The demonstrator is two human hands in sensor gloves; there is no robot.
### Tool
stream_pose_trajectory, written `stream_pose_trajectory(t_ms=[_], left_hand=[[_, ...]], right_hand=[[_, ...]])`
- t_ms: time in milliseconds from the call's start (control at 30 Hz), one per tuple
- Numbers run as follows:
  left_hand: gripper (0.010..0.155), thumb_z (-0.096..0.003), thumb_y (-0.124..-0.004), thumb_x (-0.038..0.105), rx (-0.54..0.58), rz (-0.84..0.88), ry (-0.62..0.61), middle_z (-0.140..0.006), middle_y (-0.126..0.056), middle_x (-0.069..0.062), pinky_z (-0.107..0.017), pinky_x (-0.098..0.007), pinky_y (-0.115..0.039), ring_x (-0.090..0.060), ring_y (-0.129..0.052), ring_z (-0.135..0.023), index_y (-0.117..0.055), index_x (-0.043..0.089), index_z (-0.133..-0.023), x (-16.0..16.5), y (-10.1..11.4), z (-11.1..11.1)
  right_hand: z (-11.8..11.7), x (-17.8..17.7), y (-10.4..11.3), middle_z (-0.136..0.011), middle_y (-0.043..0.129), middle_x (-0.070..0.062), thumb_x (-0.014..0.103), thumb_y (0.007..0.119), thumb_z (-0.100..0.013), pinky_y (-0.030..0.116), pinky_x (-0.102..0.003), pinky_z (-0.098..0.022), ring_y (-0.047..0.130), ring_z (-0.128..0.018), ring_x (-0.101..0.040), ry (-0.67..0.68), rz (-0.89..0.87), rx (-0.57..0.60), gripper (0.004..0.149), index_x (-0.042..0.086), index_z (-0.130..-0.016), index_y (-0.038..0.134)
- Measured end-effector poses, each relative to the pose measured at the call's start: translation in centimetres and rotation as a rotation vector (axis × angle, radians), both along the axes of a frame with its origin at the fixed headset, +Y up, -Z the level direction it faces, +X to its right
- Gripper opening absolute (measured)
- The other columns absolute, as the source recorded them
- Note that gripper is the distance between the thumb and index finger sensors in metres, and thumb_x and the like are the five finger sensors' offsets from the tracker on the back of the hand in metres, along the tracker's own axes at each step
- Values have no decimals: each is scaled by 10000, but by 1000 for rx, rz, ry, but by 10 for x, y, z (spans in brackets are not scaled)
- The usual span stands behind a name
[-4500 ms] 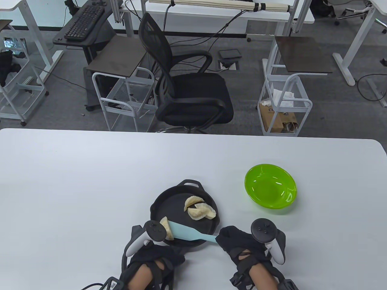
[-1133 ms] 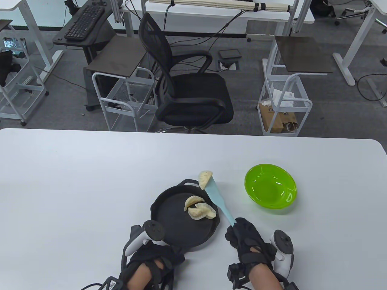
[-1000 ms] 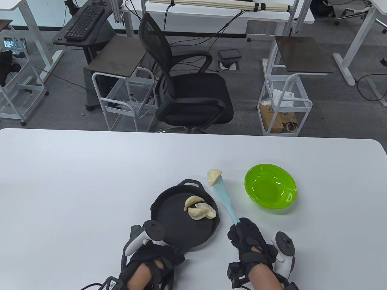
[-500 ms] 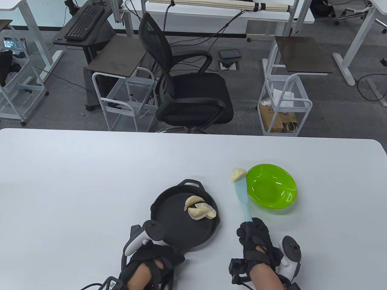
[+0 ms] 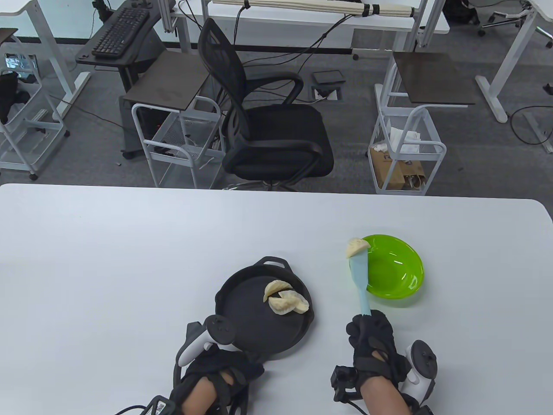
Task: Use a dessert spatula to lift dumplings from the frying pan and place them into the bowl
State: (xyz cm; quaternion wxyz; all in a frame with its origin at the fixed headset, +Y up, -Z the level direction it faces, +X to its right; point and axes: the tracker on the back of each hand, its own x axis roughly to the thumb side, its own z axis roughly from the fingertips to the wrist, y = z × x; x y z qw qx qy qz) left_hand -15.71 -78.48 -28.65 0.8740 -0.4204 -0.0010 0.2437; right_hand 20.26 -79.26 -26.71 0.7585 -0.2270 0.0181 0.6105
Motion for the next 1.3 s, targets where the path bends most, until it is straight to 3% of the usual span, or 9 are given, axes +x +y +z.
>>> stream_pose_trajectory(t_ms=[1067, 1300], left_hand=[[639, -470, -752, 670, 0, 0, 0, -553, -1073, 61, -481, -468, -773, -207, -1032, -398, -709, 208, -909, 0, 0, 0], [639, -468, -754, 670, 0, 0, 0, -552, -1074, 59, -481, -468, -773, -208, -1032, -397, -710, 208, -908, 0, 0, 0]], right_hand=[[-2, 16, 2, -1049, 501, -121, 403, 629, -612, 449, -595, -753, 631, -892, -381, -91, 94, 36, 660, 137, -1065, 231], [-2, 19, 5, -1066, 451, -140, 393, 646, -617, 423, -609, -752, 586, -912, -407, -102, 163, 61, 646, 188, -1084, 248]])
